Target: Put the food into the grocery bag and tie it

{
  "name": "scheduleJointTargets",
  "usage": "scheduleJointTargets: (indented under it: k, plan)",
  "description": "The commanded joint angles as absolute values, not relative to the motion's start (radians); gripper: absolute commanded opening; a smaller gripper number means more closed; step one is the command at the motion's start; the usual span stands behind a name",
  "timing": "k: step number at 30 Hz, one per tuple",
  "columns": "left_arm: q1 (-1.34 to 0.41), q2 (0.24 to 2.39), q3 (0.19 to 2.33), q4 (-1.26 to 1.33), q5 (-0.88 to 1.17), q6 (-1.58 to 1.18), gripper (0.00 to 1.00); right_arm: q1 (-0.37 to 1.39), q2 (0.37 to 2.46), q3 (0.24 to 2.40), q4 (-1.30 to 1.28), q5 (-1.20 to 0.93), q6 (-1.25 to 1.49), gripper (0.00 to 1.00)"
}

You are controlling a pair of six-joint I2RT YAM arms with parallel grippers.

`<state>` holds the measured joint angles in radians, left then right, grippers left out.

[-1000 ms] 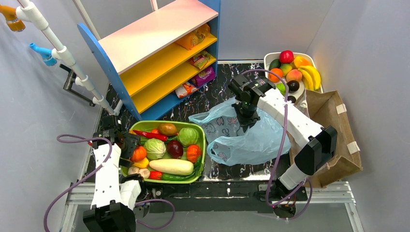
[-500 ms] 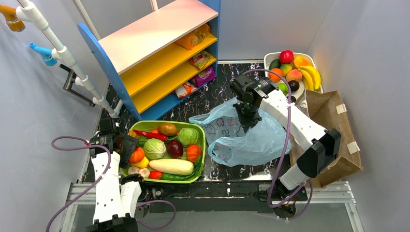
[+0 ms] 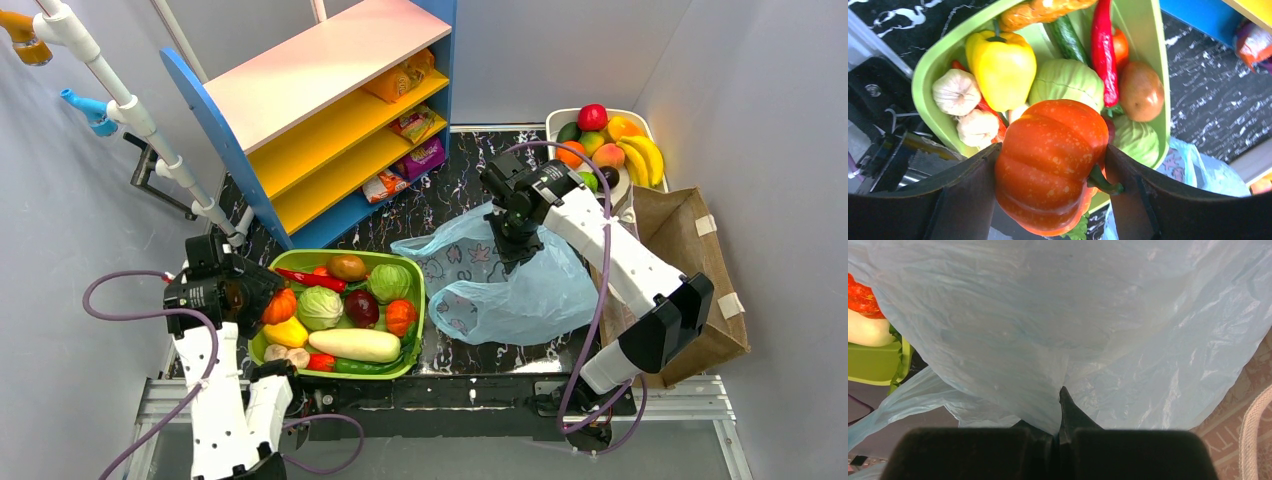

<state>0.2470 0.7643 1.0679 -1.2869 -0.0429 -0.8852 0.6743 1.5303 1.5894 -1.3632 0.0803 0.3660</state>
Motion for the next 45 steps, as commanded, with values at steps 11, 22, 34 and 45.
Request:
scheduleJointTargets:
  k: [11, 22, 34, 45]
  plan:
    - [0.181, 0.894, 1.257, -1.243, 0.2, -0.762, 0.0, 0.645, 1.499, 1.753, -1.476, 0.104, 0.471, 0.01]
    - [-0.35, 1.083, 1.363, -1.095, 0.035, -0.897, 0.0, 0.644, 1.487, 1.76, -1.436, 0.022, 0.481, 0.01]
    - [-0.686, 1.361, 1.491, -0.91, 0.014, -0.884, 0.0, 0.643, 1.445, 1.711, -1.418, -0.037, 0.496, 0.01]
    - [-0.876, 1.554, 1.676, -0.824, -0.027, -0.809, 0.0, 0.643, 1.433, 1.68, -1.418, -0.057, 0.48, 0.01]
